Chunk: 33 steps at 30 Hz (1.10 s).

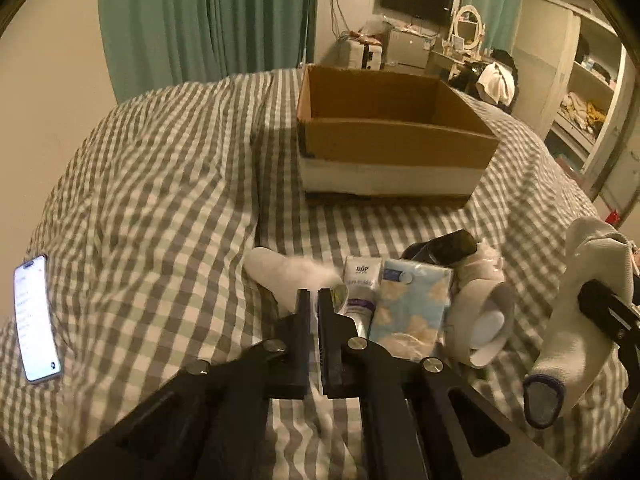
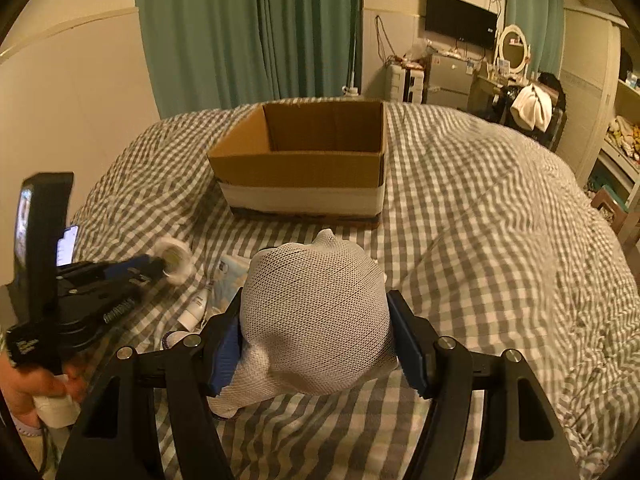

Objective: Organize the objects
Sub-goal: 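Grasp the white hair dryer with the left tool while the right tool holds the sock, then carry the hair dryer and sock into the cardboard box and open both tools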

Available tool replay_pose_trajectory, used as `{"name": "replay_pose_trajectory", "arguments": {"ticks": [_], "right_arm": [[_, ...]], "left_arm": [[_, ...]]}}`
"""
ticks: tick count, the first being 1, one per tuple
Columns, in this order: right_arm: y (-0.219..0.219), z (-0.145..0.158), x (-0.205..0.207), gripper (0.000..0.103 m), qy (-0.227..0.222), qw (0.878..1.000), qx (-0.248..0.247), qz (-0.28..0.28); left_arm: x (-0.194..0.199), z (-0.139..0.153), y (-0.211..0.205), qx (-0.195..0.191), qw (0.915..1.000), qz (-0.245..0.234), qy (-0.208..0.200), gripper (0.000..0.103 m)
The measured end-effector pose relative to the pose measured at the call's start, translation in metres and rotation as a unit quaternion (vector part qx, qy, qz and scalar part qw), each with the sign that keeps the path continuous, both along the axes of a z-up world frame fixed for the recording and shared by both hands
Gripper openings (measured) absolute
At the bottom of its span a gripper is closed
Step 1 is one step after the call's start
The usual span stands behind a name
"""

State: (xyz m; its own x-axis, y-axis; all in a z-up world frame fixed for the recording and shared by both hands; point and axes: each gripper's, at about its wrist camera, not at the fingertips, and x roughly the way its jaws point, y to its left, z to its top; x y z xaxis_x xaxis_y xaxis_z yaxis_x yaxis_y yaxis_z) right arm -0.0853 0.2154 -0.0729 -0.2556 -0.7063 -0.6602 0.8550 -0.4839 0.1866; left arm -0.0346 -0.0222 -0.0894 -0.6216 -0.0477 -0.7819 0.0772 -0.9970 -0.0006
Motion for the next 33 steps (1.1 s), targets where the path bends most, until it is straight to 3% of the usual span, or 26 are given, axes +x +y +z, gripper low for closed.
{"name": "replay_pose_trajectory", "arguments": {"ticks": [4, 7, 8, 12, 13, 21, 27, 33], "right_arm": [[0.009, 0.013, 0.007, 0.066, 0.012, 1.000, -0.009, -0.003], [0.013, 0.019, 0.009, 0.066, 0.018, 1.000, -0.011, -0.006], [0.012, 0.020, 0.008, 0.066, 0.020, 1.000, -0.011, -0.008], [0.008, 0.015, 0.004, 0.066, 0.018, 1.000, -0.007, -0.008], [0.005, 0.011, 0.002, 0.066, 0.016, 1.000, -0.004, -0.007], [-0.023, -0.014, -0.024, 0.066, 0.001, 1.000, 0.020, -0.007], [-0.039, -0.032, -0.036, 0.066, -0.024, 0.999, 0.031, 0.004], [-0.037, -0.033, -0.036, 0.066, -0.023, 0.999, 0.032, 0.003]], "left_arm": [[0.001, 0.001, 0.001, -0.006, 1.0000, -0.007, 0.003, 0.004], [-0.003, -0.010, 0.000, -0.003, 0.9998, -0.001, -0.020, 0.008], [-0.005, -0.014, 0.001, -0.001, 0.9997, 0.003, -0.024, 0.015], [-0.023, -0.026, 0.005, -0.005, 0.9996, 0.016, -0.025, 0.065], [-0.029, -0.030, 0.005, -0.007, 0.9995, 0.023, -0.023, 0.068], [-0.067, -0.071, -0.001, 0.020, 0.9958, 0.058, -0.069, 0.068], [-0.081, -0.086, 0.004, -0.003, 0.9959, 0.054, -0.073, 0.061], [-0.065, -0.074, 0.017, -0.033, 0.9973, 0.039, -0.053, 0.058]]}}
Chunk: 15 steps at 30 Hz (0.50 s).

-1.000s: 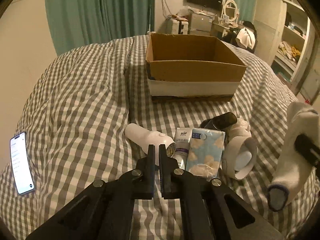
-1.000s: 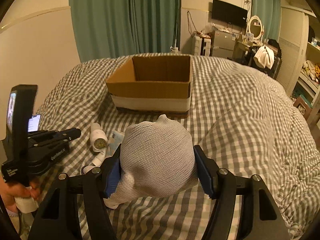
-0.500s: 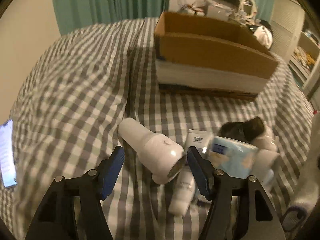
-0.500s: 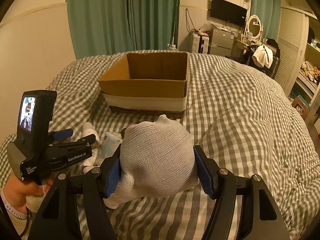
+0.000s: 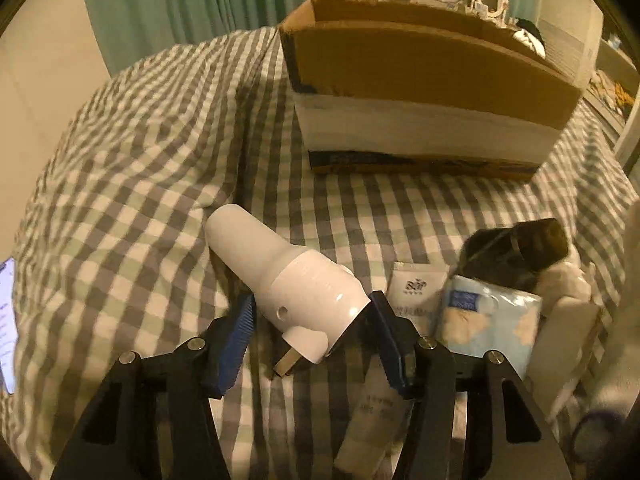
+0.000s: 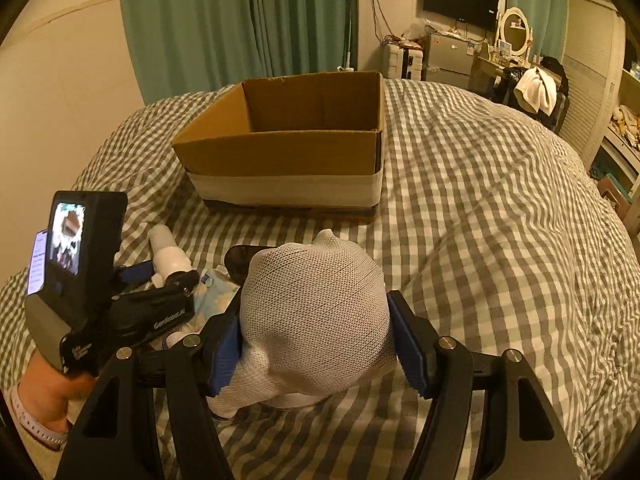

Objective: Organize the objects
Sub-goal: 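Carry the hair dryer and sock into the cardboard box and open both tools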

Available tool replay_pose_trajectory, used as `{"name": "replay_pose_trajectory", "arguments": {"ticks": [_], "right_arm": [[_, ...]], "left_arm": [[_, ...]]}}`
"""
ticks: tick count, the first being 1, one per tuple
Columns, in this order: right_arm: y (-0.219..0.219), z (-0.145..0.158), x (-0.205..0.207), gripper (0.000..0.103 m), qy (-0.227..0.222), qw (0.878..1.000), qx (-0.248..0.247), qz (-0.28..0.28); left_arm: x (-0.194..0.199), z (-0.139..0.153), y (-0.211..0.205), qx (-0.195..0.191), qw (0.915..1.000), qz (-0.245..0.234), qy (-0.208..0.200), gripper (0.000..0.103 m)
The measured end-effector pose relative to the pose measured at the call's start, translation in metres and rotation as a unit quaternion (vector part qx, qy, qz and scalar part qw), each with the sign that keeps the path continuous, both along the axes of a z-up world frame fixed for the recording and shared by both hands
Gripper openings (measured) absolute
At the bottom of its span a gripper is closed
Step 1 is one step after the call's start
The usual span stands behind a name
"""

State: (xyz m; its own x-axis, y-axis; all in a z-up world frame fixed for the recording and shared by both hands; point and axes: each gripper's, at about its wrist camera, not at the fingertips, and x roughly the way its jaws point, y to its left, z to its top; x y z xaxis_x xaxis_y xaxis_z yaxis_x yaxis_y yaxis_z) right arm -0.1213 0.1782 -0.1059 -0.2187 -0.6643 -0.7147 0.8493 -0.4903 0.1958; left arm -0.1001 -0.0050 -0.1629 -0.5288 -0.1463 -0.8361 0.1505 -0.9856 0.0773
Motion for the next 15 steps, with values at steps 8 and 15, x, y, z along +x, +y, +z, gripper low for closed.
{"name": "replay_pose_trajectory", "arguments": {"ticks": [8, 15], "right_arm": [[0.014, 0.030, 0.015, 0.066, 0.034, 0.999, -0.016, -0.007], [0.026, 0.086, 0.025, 0.066, 0.079, 0.995, -0.055, -0.007]], "left_arm": [[0.044, 0.065, 0.008, 0.017, 0.9971, -0.017, 0.072, 0.058], [0.055, 0.138, 0.015, 0.008, 0.9902, -0.019, 0.138, 0.058]]}}
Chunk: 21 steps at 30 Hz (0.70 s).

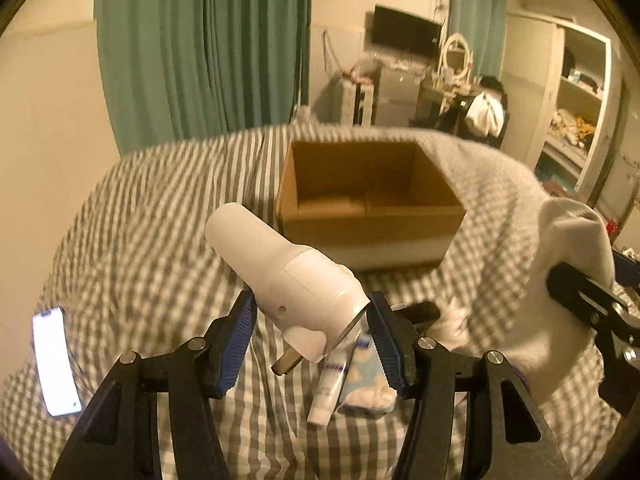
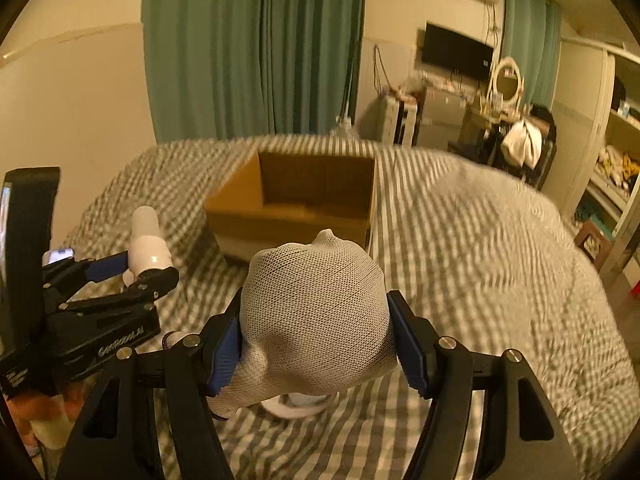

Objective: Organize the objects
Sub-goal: 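Carry the hair dryer and sock into the cardboard box and open both tools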

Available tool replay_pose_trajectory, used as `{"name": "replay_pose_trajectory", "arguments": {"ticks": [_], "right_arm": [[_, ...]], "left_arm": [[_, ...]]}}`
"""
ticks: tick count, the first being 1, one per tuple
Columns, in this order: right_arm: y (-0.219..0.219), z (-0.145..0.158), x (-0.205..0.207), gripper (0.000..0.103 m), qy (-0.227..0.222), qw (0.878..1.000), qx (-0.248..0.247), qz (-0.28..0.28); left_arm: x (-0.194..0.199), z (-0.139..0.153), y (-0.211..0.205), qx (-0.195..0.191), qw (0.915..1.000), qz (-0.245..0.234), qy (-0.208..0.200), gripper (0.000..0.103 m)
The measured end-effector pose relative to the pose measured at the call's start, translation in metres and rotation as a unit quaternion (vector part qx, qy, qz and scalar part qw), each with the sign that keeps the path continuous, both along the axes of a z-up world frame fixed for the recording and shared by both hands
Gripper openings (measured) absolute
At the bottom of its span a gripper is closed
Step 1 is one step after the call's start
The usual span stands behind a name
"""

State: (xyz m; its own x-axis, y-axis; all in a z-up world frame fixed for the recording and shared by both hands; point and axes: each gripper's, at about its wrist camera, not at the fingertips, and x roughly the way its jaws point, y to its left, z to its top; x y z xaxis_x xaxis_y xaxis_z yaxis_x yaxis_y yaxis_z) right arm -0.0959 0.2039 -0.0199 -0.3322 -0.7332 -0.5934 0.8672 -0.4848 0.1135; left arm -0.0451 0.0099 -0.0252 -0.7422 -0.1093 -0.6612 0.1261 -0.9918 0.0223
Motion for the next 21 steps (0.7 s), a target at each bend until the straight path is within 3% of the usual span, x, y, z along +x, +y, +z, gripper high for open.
{"name": "replay_pose_trajectory", "arguments": {"ticks": [5, 11, 21], "right_arm": [[-0.002, 0.043, -0.009, 0.066, 0.033, 0.999, -0.027, 0.000], [-0.036, 0.073, -0.037, 0.066, 0.054, 0.998, -0.037, -0.002], [-0.134, 0.039, -0.094, 0.066, 0.027, 1.000, -0.006, 0.007]], "left_arm": [[-0.010, 0.030, 0.001, -0.011, 0.9995, -0.015, 0.026, 0.058], [-0.041, 0.042, 0.004, -0.026, 0.9986, -0.034, 0.031, 0.058], [-0.134, 0.014, -0.001, -0.055, 0.9975, -0.044, 0.003, 0.058]]}}
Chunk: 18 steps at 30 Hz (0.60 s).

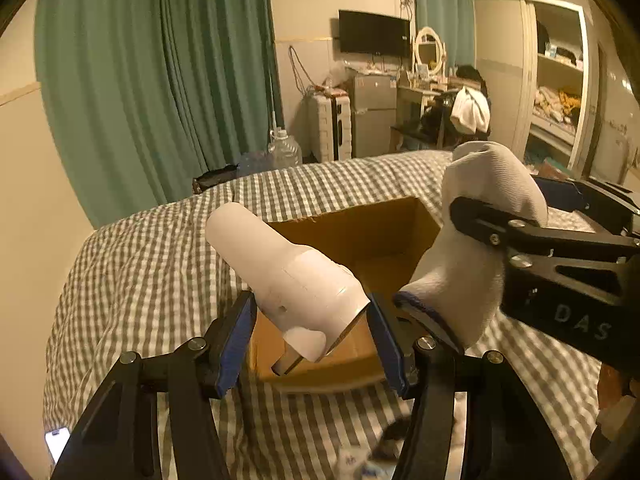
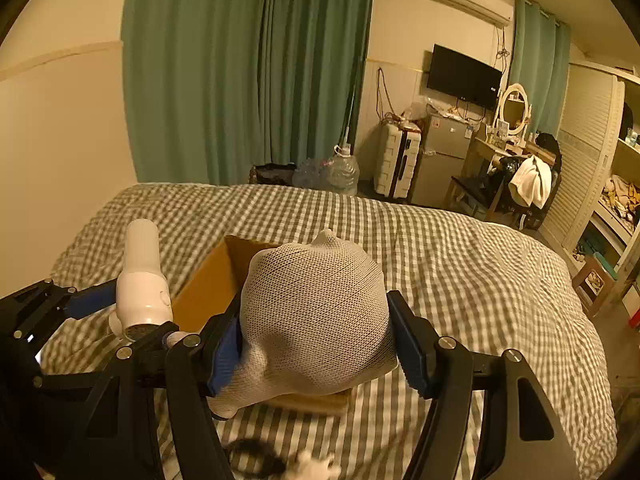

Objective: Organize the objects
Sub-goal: 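Carry the hair dryer and sock into the cardboard box and open both tools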

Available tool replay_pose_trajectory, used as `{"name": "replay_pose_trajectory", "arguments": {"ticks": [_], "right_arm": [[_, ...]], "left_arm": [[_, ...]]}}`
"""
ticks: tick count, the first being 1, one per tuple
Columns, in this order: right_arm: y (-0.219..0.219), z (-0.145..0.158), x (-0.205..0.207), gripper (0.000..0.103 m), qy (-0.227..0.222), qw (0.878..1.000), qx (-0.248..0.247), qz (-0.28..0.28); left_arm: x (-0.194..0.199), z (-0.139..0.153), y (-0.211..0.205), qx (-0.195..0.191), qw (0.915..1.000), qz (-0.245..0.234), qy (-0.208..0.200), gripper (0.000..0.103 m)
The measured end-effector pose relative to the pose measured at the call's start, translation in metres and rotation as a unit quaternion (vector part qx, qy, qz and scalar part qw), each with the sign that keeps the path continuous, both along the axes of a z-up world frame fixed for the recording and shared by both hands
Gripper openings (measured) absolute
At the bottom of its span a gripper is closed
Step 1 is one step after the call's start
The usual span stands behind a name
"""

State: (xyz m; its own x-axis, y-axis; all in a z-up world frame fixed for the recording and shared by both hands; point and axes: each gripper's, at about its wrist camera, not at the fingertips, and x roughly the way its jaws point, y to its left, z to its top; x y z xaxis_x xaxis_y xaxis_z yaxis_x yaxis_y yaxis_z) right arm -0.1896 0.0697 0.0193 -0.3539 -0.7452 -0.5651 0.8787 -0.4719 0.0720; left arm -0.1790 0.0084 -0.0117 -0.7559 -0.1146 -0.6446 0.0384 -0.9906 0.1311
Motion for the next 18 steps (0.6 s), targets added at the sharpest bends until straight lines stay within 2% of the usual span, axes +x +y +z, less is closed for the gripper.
{"name": "replay_pose_trajectory", "arguments": {"ticks": [6, 9, 12, 14, 16, 18], "right_arm": [[-0.052, -0.031, -0.024, 0.066, 0.001, 0.999, 0.033, 0.016], [-0.066, -0.044, -0.032, 0.066, -0.002, 0.999, 0.039, 0.019], [-0.071, -0.052, -0.032, 0.071, 0.002, 0.999, 0.047, 0.023], [-0.067, -0.052, -0.032, 0.079, -0.003, 0.999, 0.034, 0.021], [-0.060, -0.048, -0.034, 0.089, -0.013, 1.000, 0.019, 0.020], [-0.047, -0.036, -0.034, 0.090, -0.015, 1.000, 0.003, 0.011]], "left_arm": [[-0.039, -0.036, -0.011, -0.006, 0.9997, -0.003, -0.024, 0.058], [-0.048, -0.049, -0.012, -0.004, 0.9996, -0.014, -0.024, 0.058], [-0.051, -0.059, -0.012, 0.001, 0.9991, -0.024, -0.034, 0.061], [-0.049, -0.060, -0.010, -0.005, 0.9991, -0.027, -0.034, 0.066], [-0.041, -0.056, -0.007, -0.012, 0.9992, -0.029, -0.024, 0.086], [-0.030, -0.047, -0.002, -0.015, 0.9993, -0.032, -0.008, 0.089]]}}
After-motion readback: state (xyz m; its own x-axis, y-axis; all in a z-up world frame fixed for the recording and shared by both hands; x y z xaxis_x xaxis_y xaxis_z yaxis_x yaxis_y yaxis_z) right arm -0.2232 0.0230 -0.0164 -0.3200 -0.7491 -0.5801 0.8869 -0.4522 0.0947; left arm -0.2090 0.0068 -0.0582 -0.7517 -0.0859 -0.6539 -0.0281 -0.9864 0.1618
